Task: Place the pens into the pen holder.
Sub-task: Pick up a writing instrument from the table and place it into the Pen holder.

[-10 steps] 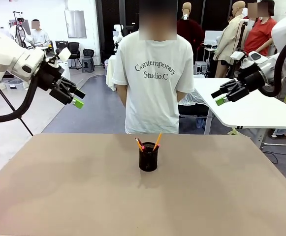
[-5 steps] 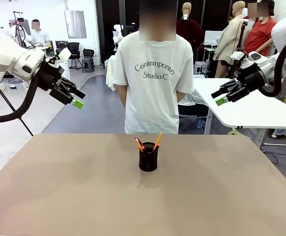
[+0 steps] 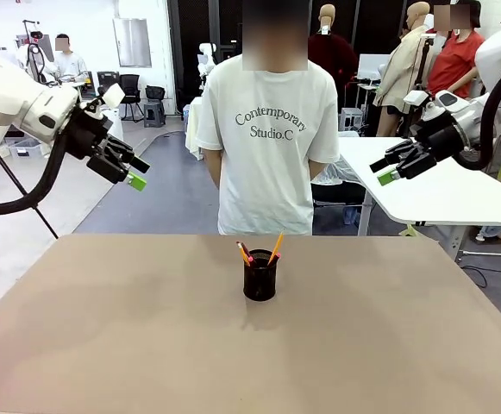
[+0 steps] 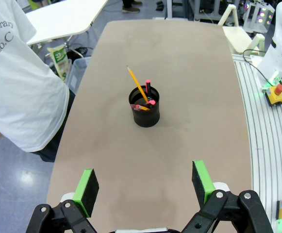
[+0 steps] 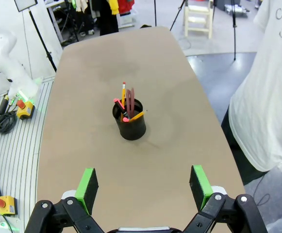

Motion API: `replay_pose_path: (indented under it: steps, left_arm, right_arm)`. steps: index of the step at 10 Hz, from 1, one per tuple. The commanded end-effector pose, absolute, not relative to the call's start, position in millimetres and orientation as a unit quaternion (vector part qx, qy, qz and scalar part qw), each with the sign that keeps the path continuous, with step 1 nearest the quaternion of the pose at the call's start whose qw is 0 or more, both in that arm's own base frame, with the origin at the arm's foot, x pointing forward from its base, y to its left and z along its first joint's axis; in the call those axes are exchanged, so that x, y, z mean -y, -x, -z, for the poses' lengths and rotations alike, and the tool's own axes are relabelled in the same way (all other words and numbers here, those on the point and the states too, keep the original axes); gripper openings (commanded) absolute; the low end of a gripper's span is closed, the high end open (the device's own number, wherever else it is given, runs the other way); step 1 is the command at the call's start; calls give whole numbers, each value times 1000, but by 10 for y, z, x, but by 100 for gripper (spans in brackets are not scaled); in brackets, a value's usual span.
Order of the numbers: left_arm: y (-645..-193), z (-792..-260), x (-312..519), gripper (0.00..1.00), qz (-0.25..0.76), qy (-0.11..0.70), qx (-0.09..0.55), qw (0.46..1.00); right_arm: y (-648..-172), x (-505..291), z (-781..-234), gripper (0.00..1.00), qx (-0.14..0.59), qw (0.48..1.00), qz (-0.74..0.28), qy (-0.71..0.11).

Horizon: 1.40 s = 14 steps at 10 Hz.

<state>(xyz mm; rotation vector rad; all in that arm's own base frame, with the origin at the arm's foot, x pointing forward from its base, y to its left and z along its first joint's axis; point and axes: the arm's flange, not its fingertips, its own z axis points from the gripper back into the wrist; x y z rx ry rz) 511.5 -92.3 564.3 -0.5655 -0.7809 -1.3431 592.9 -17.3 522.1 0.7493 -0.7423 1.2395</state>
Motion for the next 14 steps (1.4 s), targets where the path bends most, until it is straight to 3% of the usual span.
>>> replay_pose_path:
  steps: [1,14]
  left_arm:
    - [-5116,-5664,917,100,599,249,347,677]
    - [-5116,-5664,917,100,599,249,347,677]
  right_arm:
    - [-5920,178,-5244,100,333,687,-554,-333]
    - [-5920,178,-5244,100,333,687,-554,-333]
